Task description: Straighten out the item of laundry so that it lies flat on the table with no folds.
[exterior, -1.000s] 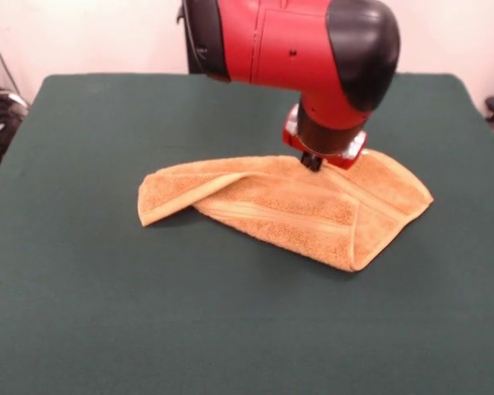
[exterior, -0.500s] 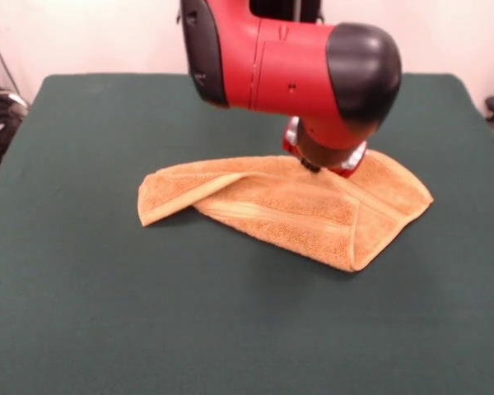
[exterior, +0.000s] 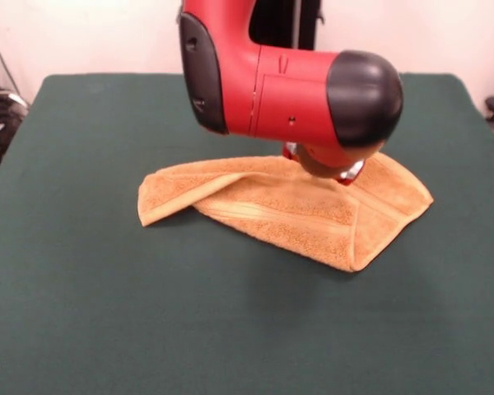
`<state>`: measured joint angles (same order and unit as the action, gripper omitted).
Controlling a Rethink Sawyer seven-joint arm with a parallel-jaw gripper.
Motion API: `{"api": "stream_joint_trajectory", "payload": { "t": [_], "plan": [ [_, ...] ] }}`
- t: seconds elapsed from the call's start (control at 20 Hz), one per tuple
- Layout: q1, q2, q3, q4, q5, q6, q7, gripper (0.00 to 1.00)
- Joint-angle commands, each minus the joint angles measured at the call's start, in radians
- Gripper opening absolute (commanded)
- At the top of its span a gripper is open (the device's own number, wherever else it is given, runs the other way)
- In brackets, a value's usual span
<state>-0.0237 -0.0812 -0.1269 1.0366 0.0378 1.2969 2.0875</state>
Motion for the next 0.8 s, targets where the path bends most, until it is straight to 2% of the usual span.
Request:
{"api": "stream_joint_trajectory", "payload": {
  "t": [0.05, 0.4, 0.5, 0.6, 0.8],
  "plan": [
    [0.002, 0.200, 0.047, -0.112, -0.041, -0.243, 0.141, 0.00],
    [-0.002, 0.226, 0.041, -0.175, -0.040, -0.207, 0.157, 0.00],
    [0.001, 0.212, 0.042, -0.154, -0.042, -0.219, 0.159, 0.00],
    [0.010, 0.183, 0.041, -0.104, -0.051, -0.289, 0.167, 0.00],
    [0.031, 0.125, 0.033, 0.008, -0.085, -0.515, 0.212, 0.00]
  ]
}}
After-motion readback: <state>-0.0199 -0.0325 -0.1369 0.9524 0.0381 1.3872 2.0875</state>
